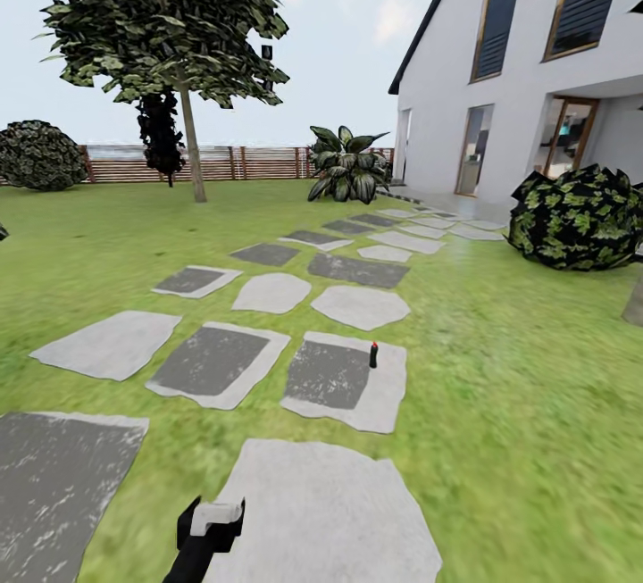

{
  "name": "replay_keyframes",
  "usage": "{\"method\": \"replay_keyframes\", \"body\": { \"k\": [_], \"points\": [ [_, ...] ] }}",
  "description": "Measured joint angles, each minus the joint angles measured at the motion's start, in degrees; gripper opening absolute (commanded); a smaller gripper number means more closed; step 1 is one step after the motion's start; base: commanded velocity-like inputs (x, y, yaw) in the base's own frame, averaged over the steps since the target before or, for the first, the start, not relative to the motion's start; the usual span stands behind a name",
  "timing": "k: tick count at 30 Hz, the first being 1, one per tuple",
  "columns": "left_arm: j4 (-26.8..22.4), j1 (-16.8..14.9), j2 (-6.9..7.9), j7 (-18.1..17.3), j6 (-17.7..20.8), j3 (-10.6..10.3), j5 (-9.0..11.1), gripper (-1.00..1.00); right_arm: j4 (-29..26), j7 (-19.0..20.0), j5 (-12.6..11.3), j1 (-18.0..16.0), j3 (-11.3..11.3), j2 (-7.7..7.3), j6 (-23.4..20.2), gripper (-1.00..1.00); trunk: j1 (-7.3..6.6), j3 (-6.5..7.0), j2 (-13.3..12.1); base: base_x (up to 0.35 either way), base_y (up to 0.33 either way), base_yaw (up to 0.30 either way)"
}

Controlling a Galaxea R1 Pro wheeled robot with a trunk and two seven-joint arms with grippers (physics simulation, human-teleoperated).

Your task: Pick up the pesticide atomizer in the garden and spray insectifuge to fully cover both potted plants in the garden.

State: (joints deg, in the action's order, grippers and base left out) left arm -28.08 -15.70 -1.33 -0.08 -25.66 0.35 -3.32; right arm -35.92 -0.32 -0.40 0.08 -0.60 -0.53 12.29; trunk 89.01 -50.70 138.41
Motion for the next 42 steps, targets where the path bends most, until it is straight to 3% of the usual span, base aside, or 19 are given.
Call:
{"method": "replay_keyframes", "body": {
  "k": [42],
  "points": [
    [0.0, 0.0, 0.02, 0.0, 0.0, 0.0, 0.0, 1.00, 0.0, 0.0, 0.0, 0.0, 0.0, 0.00, 0.0, 1.00, 0.00, 0.00, 0.0, 0.339, 0.019, 0.000]
  ]
}}
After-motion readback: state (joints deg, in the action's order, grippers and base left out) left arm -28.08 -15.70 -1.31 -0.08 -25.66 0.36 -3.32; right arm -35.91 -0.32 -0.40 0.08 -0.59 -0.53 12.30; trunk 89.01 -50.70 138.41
